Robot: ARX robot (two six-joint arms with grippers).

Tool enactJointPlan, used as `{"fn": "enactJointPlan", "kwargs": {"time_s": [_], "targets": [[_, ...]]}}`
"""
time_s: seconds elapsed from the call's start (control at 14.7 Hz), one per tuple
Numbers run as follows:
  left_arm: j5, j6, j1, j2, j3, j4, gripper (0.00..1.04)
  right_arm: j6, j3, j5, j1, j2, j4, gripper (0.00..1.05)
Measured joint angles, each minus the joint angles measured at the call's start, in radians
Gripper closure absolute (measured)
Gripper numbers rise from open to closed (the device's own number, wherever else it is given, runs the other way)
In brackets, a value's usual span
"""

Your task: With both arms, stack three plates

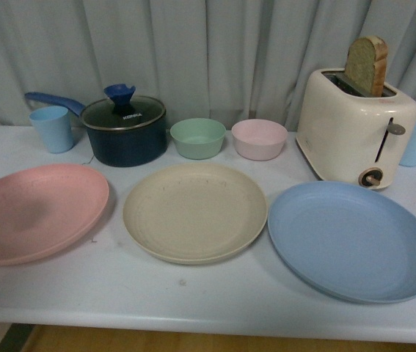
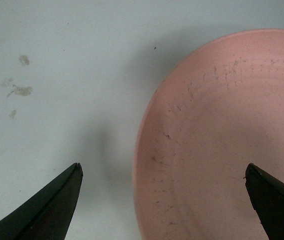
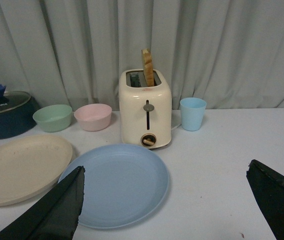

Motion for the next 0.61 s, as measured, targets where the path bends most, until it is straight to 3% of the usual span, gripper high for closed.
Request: {"fn": "enactJointPlan", "kwargs": {"time_s": [0.41, 0.48, 0.61], "targets": [[0.014, -0.029, 0.016, 0.076, -0.025, 0.042, 0.07, 0.0, 0.0, 0.0, 0.0, 0.0, 0.0, 0.06], [0.009, -0.03, 0.01, 0.082, -0.026, 0.042, 0.12, 0.0, 0.0, 0.0, 0.0, 0.0, 0.0, 0.06], [-0.009, -0.032, 0.001, 0.082, -0.027, 0.041, 0.35, 0.0, 0.0, 0.0, 0.0, 0.0, 0.0, 0.06]]}}
